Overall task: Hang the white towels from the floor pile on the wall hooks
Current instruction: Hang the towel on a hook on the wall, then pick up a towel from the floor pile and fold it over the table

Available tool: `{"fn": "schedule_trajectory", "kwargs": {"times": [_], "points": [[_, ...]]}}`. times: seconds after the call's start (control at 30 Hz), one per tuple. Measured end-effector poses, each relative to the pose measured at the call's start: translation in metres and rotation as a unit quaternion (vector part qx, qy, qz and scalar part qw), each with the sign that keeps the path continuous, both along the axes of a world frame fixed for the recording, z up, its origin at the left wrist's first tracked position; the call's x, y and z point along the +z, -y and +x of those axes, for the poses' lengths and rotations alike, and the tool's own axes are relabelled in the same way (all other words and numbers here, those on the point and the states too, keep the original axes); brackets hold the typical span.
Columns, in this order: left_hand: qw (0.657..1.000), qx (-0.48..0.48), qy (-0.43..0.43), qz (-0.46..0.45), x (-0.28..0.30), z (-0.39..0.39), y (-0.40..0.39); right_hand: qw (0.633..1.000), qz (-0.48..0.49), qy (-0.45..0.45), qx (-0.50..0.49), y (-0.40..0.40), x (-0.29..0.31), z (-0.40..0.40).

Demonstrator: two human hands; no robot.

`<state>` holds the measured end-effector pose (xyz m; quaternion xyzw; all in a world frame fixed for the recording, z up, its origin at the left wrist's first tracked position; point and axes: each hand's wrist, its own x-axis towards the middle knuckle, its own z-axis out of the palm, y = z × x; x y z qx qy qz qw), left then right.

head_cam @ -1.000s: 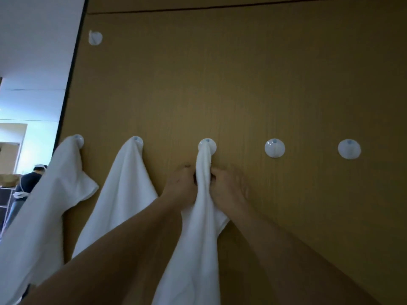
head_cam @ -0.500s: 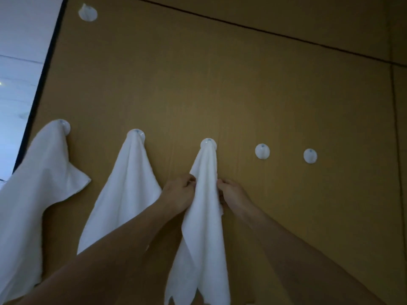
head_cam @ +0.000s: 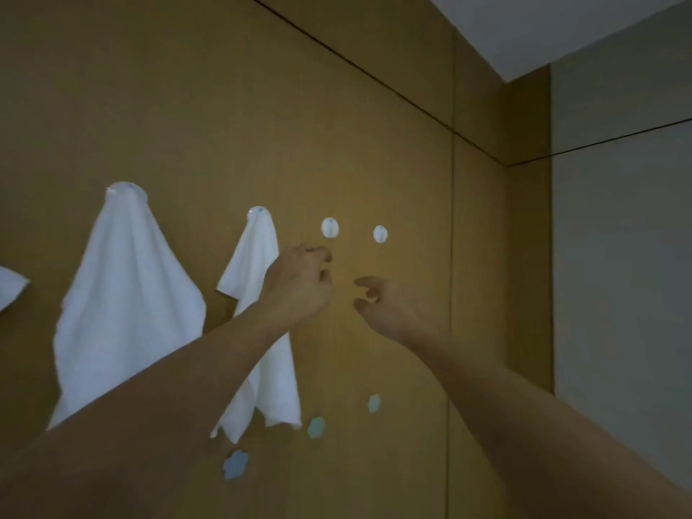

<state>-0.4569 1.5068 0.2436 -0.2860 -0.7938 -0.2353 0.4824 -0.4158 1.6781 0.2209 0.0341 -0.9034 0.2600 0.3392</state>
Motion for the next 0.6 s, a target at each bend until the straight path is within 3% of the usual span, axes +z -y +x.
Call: {"fn": "schedule_trajectory", "kwargs": {"times": [0.3, 0.6], "points": [[0.980, -0.193, 0.050, -0.020, -0.022, 0.142, -0.199, 0.958, 0.099, 0.030, -0.268, -0.167, -0.013, 0.227], [0.907, -0.396, 0.057, -0.135, -0.076, 0.414, -0.425, 0.851, 0.096, 0.093, -0.507, -0.309, -0.057, 0.561]]}}
